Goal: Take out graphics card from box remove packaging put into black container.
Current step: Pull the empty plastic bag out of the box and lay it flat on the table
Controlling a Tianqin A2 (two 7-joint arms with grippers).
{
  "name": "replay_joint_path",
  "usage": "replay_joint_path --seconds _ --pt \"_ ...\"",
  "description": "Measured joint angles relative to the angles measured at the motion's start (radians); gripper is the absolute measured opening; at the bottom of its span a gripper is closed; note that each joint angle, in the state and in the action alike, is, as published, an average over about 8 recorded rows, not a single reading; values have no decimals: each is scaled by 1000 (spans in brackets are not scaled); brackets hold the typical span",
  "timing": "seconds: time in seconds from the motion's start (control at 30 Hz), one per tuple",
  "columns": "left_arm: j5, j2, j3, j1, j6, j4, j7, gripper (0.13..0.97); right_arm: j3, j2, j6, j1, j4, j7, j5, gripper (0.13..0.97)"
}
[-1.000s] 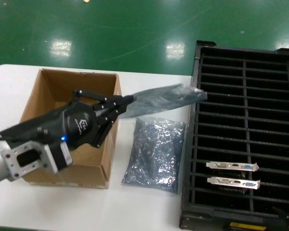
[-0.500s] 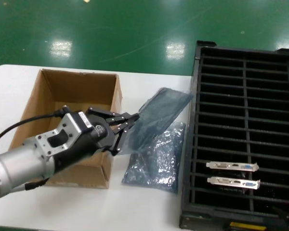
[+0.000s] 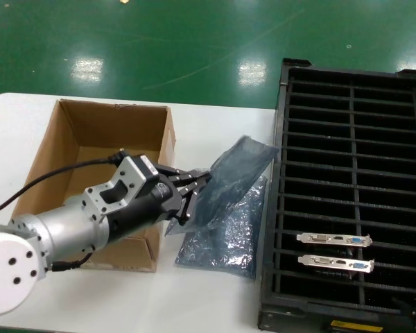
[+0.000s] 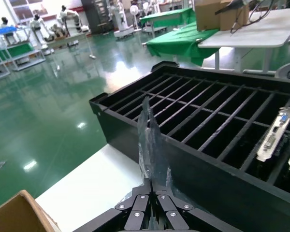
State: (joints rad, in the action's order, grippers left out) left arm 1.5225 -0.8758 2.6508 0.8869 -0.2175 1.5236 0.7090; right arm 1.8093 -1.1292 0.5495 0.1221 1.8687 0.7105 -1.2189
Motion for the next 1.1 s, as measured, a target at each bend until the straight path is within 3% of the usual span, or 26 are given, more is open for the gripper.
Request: replay_joint_path --seconds 0.1,0.27,0.4,0.53,0.67,0.83,0.97,1.1 --pt "-137 47 -93 -37 -66 -23 88 153 0 0 0 0 0 0 0 966" --pt "-363 137 -293 -119 -199 -50 176 167 0 0 0 0 0 0 0 966" --pt "-517 216 -449 -176 -298 -66 196 214 0 0 0 0 0 0 0 966" --pt "-616 286 -573 -215 -378 -81 168 261 0 0 0 0 0 0 0 966" --pt "-662 341 -666 -243 -444 -88 110 321 0 0 0 0 0 0 0 966" --pt "-671 385 -756 -277 -512 -53 30 421 0 0 0 0 0 0 0 966" --pt "-645 397 -817 -302 -540 15 -51 421 0 0 0 0 0 0 0 966" --pt "-606 377 -868 -325 -514 105 -183 529 0 0 0 0 0 0 0 966"
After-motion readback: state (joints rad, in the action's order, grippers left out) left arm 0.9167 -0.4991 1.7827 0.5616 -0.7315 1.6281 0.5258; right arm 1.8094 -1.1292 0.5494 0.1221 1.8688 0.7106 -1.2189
